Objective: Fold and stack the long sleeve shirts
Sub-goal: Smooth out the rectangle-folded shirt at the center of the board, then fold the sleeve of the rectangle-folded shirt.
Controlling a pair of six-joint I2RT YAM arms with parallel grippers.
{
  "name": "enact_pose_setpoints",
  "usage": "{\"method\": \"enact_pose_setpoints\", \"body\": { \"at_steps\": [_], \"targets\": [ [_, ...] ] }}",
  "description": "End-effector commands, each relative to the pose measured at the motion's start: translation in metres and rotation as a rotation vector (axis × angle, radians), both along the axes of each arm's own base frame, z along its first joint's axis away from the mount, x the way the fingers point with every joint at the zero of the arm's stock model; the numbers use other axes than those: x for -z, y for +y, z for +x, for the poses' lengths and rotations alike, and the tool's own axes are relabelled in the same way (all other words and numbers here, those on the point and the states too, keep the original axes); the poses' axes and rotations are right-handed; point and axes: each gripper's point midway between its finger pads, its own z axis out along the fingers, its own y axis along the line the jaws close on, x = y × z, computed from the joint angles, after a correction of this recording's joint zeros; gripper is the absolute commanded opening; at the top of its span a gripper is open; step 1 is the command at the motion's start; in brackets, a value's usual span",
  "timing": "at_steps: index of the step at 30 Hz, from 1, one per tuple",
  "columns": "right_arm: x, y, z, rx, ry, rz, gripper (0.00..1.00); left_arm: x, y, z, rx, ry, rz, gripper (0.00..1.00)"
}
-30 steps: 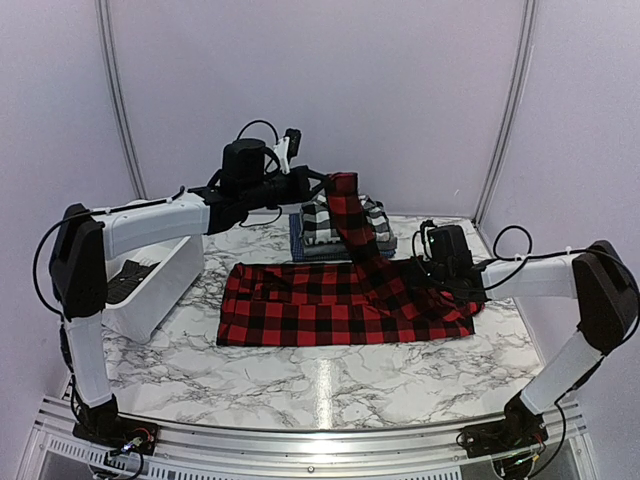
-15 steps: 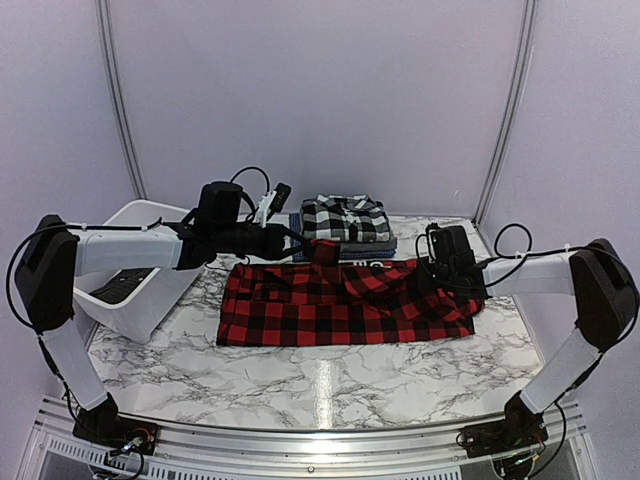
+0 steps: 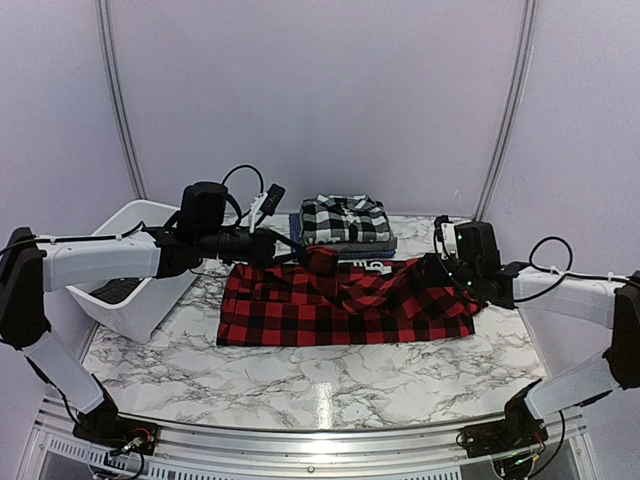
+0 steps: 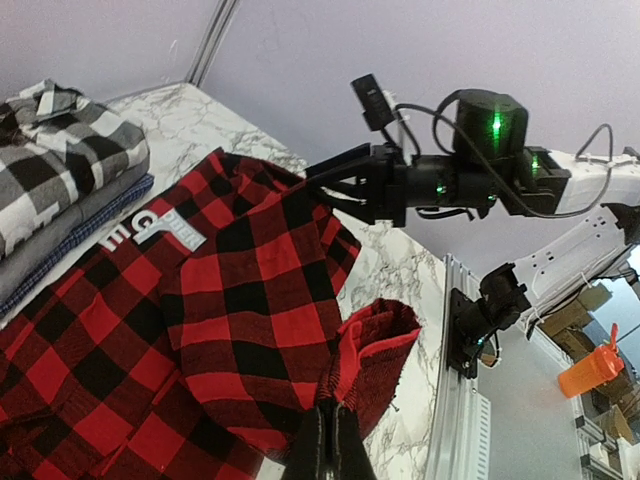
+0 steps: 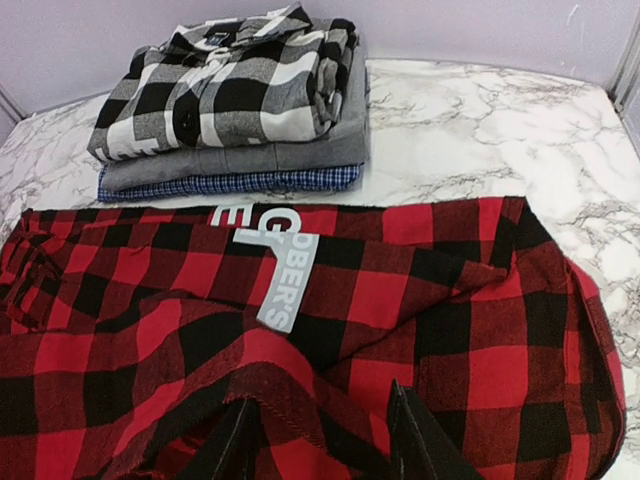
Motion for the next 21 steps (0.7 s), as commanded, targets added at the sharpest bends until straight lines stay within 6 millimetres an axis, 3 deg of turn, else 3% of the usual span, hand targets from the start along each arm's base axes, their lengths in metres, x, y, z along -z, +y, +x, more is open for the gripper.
{"method": "enact_pose_setpoints", "body": {
  "at_steps": [1,4,11,16,21],
  "targets": [
    [0.014,-0.002,-0.019,-0.009,0.066,0.055,0.41,0.054,0.014,0.009,-0.051,0.034,0.176,0.0],
    [0.027,-0.005,-0.024,0.008,0.103,0.054,0.41,0.072,0.022,0.02,-0.106,0.028,0.24,0.0],
    [0.043,-0.002,-0.03,0.006,0.166,0.076,0.42,0.068,0.026,0.034,-0.145,-0.064,0.281,0.0],
    [0.054,0.012,-0.033,-0.047,0.215,0.105,0.42,0.084,0.036,0.039,-0.162,-0.011,0.299,0.01],
    [0.058,0.026,-0.033,-0.083,0.226,0.121,0.43,0.107,0.07,0.057,-0.362,-0.034,0.402,0.28]
  ]
}}
